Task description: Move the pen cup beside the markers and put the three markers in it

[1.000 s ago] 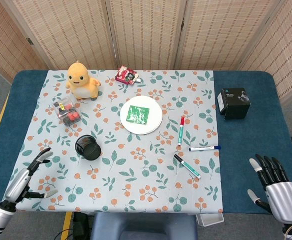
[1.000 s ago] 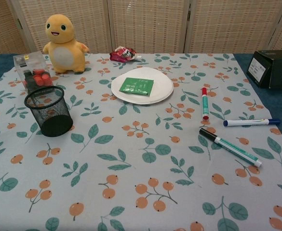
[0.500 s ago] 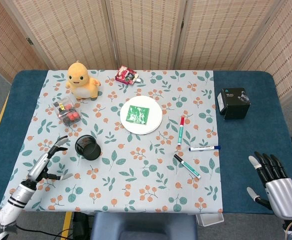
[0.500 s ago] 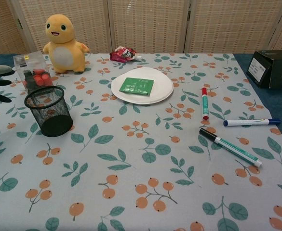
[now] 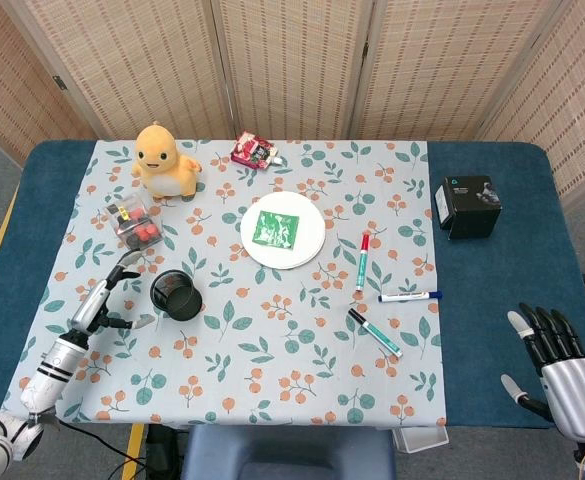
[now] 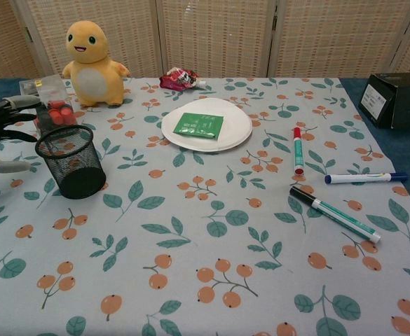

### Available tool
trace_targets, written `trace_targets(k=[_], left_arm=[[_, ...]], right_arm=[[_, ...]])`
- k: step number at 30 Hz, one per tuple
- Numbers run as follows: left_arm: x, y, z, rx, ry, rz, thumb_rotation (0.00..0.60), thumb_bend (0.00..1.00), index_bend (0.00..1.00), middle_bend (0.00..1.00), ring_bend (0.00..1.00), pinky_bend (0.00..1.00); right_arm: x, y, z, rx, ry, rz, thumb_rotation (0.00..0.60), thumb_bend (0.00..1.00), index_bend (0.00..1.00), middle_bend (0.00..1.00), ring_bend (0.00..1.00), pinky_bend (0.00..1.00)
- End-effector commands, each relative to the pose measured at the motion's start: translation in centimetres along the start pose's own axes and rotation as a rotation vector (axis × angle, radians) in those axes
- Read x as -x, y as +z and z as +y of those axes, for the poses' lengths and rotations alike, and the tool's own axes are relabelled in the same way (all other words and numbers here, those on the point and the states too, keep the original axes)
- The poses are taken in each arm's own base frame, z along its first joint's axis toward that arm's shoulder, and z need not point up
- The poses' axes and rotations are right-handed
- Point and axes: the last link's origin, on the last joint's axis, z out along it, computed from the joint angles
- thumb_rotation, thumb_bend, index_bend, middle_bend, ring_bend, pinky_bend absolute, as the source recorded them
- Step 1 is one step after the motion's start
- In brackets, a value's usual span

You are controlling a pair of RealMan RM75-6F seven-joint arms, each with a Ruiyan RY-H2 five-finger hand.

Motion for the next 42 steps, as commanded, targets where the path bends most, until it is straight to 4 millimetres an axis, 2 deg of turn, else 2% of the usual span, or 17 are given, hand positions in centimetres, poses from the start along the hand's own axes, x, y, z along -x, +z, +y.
trace_targets(k=[1,11,33,35,37,38,42], left_arm=[[0.6,1.2,-0.4,-0.017,-0.003,-0.009,0.600,0.02,0.00,0.00,0.00,0.23],[2.2,1.8,-1.1,-0.049,-0.067,-0.043,0.600,0.02,0.00,0.00,0.00,0.23],[6.8,4.4,0.6,-0.020,-0.131,-0.131,0.600,0.02,0.00,0.00,0.00,0.23],[7.1,4.6,0.6,-0.019,-0.137,-0.120,0.600,0.02,0.00,0.07,0.04,0.25],[7.4,4.7,0.8,-0.015,-0.151,-0.099,0.600,0.02,0.01,0.23,0.15,0.33],[7.5,4.8,0.8,-0.012,-0.158,-0.094,0.600,0.02,0.04,0.31,0.22,0.38],[7.7,4.7,1.0,0.004,-0.180,-0.069,0.600,0.02,0.20,0.46,0.36,0.48]], right_arm=[[-0.2,-0.3,0.1,0.003,0.006,0.008,0.600,0.24,0.03,0.00,0.00,0.00],[-0.5,-0.5,0.4,0.024,0.003,0.043,0.600,0.24,0.03,0.00,0.00,0.00],[-1.3,-0.5,1.1,0.029,0.022,0.081,0.600,0.24,0.03,0.00,0.00,0.00],[-1.3,-0.6,1.1,0.029,0.022,0.085,0.600,0.24,0.03,0.00,0.00,0.00],[-1.4,-0.6,1.2,0.030,0.022,0.088,0.600,0.24,0.03,0.00,0.00,0.00],[-1.4,-0.6,1.2,0.030,0.022,0.090,0.600,0.24,0.03,0.00,0.00,0.00],[-1.4,-0.7,1.1,0.027,0.022,0.092,0.600,0.24,0.03,0.00,0.00,0.00]])
